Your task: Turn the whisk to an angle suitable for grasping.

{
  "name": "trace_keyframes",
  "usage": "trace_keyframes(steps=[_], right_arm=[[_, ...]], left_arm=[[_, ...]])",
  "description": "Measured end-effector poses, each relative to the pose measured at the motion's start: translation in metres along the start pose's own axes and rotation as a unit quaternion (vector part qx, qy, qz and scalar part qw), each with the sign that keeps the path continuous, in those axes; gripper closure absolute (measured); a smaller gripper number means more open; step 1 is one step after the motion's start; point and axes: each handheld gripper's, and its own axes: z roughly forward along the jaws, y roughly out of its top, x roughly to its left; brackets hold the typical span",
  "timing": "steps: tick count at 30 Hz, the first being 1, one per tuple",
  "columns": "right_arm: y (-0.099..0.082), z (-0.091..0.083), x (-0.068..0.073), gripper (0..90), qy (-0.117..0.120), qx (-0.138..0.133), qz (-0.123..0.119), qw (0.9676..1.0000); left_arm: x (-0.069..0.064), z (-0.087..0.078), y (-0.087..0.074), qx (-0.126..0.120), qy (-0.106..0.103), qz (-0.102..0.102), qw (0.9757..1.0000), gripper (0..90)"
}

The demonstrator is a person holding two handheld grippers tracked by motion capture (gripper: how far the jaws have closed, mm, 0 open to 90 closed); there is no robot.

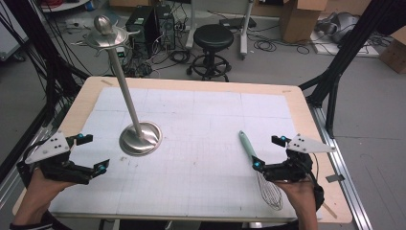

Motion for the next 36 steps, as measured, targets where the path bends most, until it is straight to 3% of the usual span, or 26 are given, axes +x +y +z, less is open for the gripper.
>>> trace_keyframes(steps=[17,22,31,36], right_arm=[[-0.001,-0.002,-0.004,0.5,-0.016,0.039,-0.005,0.9991],[0.004,0.008,-0.012,0.5,-0.009,0.073,-0.005,0.9973],[0.017,0.031,-0.022,0.5,0.012,0.152,-0.015,0.9882],[0.02,0.042,-0.031,0.5,0.008,0.196,-0.019,0.9803]], left_arm=[[0.005,0.003,-0.003,0.001,-0.008,-0.002,1.0,1.7],[0.008,0.0,-0.005,0.002,-0.007,-0.006,1.0,1.7],[0.009,-0.001,-0.005,0.003,-0.009,-0.004,0.9999,1.7],[0.009,0.002,-0.005,0.007,-0.01,-0.003,0.9999,1.7]])
